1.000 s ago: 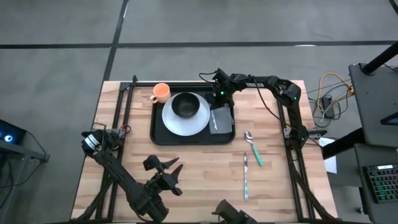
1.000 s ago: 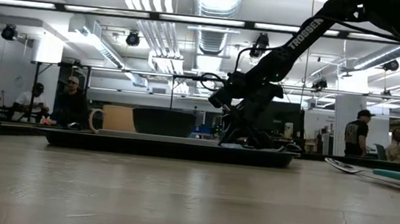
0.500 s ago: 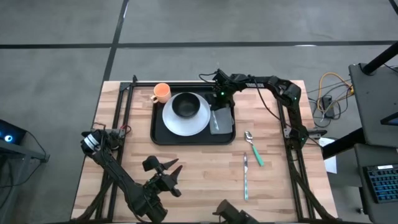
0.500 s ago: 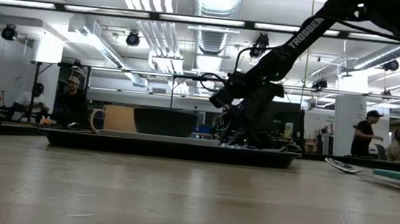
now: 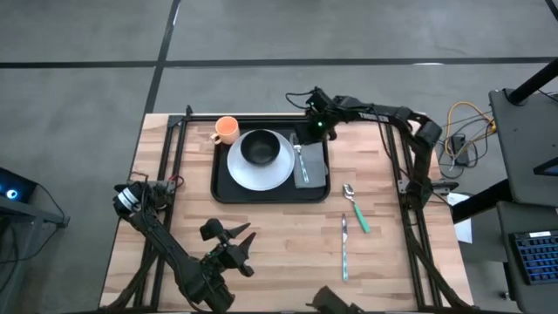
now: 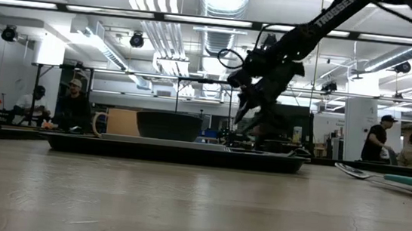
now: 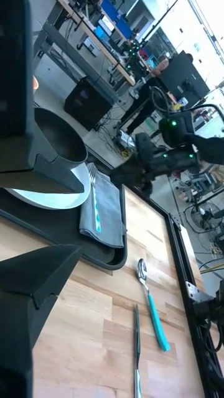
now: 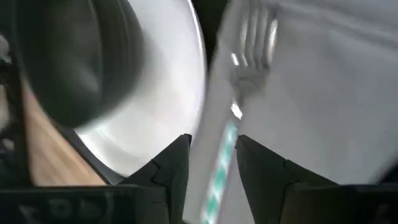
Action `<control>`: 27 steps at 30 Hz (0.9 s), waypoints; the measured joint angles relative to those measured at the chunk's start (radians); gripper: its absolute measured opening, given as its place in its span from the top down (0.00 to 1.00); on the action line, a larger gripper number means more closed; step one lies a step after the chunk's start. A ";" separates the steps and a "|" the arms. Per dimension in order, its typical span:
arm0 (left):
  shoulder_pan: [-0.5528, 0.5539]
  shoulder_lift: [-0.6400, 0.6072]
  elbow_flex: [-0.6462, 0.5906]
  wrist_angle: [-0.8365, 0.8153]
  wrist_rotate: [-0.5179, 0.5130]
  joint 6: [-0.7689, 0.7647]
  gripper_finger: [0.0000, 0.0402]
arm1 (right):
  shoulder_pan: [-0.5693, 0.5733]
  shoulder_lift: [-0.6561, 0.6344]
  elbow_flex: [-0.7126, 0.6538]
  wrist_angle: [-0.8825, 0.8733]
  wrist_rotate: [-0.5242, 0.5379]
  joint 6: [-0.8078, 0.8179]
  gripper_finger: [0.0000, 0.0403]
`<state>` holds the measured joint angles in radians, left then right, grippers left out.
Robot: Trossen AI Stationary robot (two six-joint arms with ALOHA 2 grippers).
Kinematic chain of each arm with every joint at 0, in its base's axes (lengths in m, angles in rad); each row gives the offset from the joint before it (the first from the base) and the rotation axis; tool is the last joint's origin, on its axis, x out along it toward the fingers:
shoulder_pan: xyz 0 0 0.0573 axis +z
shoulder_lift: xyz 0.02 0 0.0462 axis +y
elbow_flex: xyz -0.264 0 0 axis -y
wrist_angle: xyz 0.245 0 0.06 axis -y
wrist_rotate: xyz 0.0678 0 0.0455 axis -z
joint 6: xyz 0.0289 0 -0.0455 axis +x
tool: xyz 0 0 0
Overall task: Set up tray
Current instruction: Put the knife to the right of the fork on the napkin
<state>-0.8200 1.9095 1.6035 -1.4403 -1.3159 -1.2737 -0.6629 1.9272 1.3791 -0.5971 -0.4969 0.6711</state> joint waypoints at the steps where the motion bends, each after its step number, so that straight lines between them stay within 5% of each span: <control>1: 0.000 0.000 0.000 0.000 0.000 0.000 0.69 | 0.008 -0.018 -0.011 -0.024 0.018 -0.011 0.70; 6: -0.007 -0.004 0.000 -0.004 0.002 0.001 0.69 | 0.076 -0.134 -0.073 -0.260 0.132 -0.094 0.73; 12: -0.017 -0.050 -0.024 -0.064 0.063 -0.018 0.69 | 0.322 -0.384 -0.244 -0.480 0.507 0.073 0.74; 21: -0.017 -0.326 -0.315 -0.071 -0.015 -0.242 0.69 | 0.880 -0.780 -0.596 -0.256 0.684 0.860 0.61; 27: -0.017 -0.610 -0.595 -0.037 -0.020 -0.382 0.69 | 1.147 -0.760 -0.675 -0.040 0.827 1.122 0.57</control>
<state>-0.8368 1.2997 1.0084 -1.4774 -1.3361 -1.6553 0.4838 1.1675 0.7044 -0.6369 0.3297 1.7931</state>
